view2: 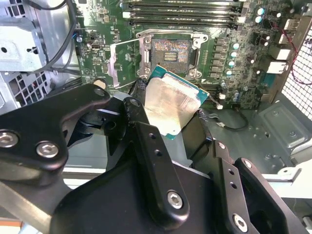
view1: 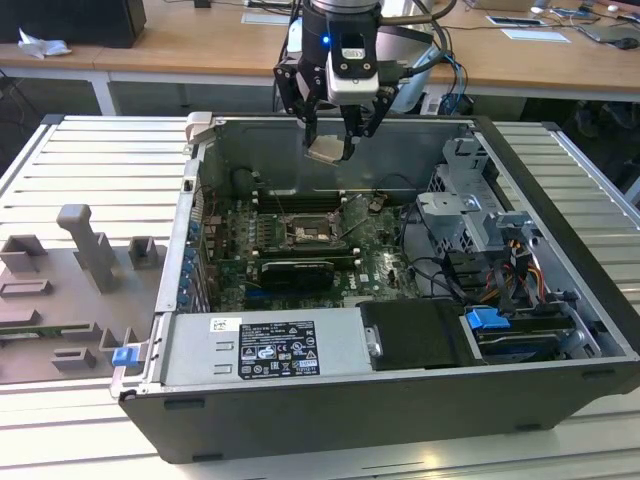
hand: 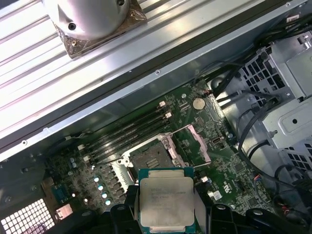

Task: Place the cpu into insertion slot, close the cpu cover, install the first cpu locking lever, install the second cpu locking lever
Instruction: 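Place the cpu into insertion slot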

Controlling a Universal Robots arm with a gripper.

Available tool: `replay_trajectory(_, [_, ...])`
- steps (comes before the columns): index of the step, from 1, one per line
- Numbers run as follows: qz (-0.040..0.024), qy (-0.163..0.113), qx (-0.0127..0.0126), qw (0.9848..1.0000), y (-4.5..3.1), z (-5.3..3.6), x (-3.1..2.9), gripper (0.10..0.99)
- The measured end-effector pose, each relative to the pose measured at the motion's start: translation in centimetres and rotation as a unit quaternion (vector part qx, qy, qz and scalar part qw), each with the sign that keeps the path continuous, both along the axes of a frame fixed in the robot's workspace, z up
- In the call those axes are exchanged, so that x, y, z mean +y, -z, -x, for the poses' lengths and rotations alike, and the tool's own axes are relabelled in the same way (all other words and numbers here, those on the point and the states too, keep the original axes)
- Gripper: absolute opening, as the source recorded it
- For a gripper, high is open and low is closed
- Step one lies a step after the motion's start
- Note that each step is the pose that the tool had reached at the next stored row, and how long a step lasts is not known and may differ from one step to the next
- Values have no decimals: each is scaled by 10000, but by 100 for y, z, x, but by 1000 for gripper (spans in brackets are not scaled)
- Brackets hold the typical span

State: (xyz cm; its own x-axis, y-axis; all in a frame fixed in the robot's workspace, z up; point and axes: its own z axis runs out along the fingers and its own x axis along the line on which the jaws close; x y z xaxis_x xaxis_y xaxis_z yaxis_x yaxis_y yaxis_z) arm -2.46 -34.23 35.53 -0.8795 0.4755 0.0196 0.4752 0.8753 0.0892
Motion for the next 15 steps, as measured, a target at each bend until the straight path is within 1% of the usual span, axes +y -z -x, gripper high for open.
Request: replay_trajectory(15, [0,179,0,9998,7,0,0,541])
